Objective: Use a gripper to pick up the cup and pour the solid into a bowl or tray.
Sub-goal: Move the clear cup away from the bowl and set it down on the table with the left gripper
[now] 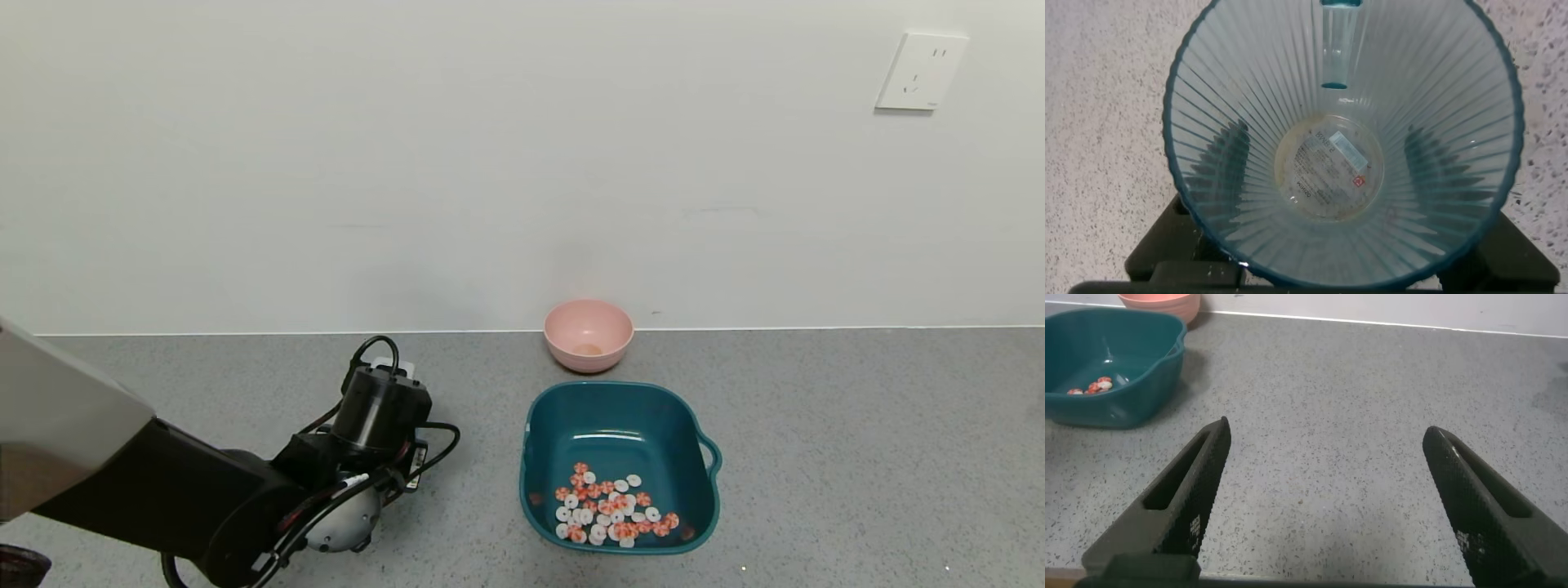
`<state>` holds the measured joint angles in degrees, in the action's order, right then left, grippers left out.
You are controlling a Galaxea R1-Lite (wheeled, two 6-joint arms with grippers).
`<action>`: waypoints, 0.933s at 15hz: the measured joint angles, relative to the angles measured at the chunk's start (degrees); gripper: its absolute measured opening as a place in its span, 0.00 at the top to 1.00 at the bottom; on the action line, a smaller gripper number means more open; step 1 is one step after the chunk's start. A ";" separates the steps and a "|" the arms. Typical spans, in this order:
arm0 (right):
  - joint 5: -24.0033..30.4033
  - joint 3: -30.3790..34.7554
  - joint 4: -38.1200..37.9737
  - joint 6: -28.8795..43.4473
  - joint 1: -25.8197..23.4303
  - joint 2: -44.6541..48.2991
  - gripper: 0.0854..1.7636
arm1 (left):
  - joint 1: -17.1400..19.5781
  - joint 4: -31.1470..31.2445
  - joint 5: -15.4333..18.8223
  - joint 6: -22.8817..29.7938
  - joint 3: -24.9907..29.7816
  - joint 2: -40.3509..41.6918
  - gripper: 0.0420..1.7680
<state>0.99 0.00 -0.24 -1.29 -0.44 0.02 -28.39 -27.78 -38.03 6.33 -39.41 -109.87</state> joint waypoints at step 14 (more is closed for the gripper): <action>0.00 0.00 0.00 0.02 0.00 0.00 0.03 | 0.04 0.00 -0.39 0.11 0.06 -2.22 0.27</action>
<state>0.99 0.00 -0.24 -1.27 -0.44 0.02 -28.36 -27.78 -38.42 6.44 -39.35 -112.09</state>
